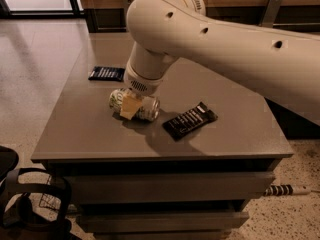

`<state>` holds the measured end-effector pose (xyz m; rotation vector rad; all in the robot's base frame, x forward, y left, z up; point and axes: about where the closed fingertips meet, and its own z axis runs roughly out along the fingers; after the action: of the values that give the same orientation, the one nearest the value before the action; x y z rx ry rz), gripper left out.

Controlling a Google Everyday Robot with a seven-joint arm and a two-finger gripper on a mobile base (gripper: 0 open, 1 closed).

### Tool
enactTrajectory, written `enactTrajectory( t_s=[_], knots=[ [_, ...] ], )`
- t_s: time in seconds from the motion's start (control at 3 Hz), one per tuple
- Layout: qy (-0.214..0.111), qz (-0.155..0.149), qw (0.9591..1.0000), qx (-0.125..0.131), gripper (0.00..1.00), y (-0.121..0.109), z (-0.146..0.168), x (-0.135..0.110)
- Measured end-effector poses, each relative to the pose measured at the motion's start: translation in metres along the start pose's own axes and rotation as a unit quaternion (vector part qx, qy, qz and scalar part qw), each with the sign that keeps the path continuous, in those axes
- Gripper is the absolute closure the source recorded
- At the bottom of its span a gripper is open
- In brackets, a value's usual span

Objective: Knock 7up can over

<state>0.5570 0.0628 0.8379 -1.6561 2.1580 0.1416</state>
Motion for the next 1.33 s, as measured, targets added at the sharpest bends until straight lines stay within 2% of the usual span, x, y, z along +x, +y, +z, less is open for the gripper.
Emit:
enactTrajectory(
  t_s=[0.33,0.67,1.33],
  knots=[
    [0.032,-0.003,0.9994,-0.009,1.00,0.0040,0.0144,0.0026],
    [0.032,-0.003,0.9994,-0.009,0.82,0.0034,0.0110,0.0012],
    [0.033,-0.004,0.9994,-0.009,0.36,0.0048,0.0110,0.0008]
  ],
)
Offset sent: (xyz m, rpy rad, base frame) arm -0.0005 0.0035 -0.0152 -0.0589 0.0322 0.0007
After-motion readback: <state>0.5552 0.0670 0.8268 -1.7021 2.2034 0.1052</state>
